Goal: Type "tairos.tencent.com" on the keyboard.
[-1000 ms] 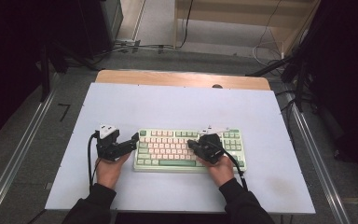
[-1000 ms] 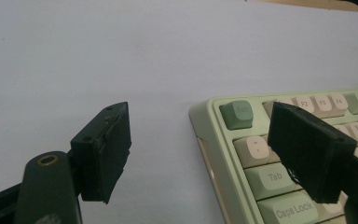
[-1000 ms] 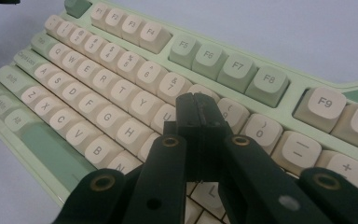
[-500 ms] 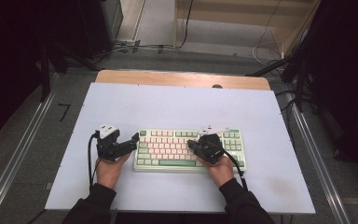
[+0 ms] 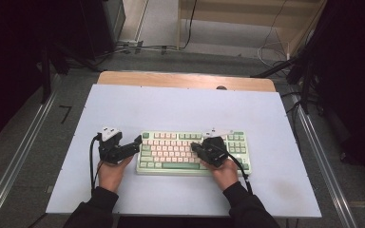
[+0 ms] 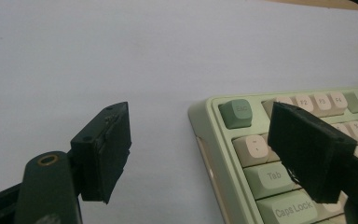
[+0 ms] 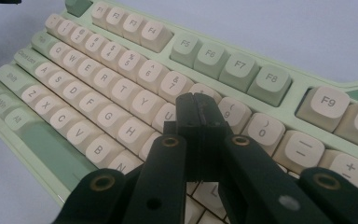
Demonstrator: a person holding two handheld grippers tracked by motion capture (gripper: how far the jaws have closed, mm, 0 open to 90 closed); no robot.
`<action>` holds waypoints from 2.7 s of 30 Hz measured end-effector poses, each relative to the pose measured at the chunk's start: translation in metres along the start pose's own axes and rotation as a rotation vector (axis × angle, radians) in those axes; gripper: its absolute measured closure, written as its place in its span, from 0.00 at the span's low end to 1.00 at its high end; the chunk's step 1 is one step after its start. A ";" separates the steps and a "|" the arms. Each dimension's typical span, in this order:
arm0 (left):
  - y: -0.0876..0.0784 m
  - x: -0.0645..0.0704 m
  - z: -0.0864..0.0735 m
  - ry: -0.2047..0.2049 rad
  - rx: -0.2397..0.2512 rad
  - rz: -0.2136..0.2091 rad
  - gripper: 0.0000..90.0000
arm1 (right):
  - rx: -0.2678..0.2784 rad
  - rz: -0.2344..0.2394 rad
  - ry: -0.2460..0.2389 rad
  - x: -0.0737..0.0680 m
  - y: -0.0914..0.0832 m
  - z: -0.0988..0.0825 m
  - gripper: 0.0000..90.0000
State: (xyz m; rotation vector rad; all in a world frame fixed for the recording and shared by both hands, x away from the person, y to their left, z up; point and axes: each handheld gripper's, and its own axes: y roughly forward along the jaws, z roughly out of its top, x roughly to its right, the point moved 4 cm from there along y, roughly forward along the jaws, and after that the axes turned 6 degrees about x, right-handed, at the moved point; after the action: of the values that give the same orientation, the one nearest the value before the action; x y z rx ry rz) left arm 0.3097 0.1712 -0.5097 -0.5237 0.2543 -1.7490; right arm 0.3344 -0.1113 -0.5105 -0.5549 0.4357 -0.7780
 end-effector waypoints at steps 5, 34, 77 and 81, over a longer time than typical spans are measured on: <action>0.000 0.000 0.000 0.001 0.001 -0.001 0.25 | 0.001 -0.001 -0.001 0.000 0.000 0.000 0.97; -0.002 0.006 0.000 0.000 0.000 -0.028 0.25 | 0.088 -0.015 -0.006 0.010 -0.021 0.013 0.32; 0.019 0.097 -0.004 0.172 -0.085 -0.284 1.00 | 0.076 -0.051 -0.003 0.016 -0.027 0.011 0.24; 0.024 0.099 -0.007 0.175 -0.115 -0.277 1.00 | 0.075 -0.050 -0.002 0.016 -0.027 0.011 0.24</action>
State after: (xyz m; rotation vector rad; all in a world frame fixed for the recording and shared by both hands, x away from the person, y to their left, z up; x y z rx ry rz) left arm 0.3104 0.0690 -0.5058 -0.5076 0.4238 -2.0622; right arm 0.3365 -0.1361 -0.4885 -0.4985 0.3901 -0.8382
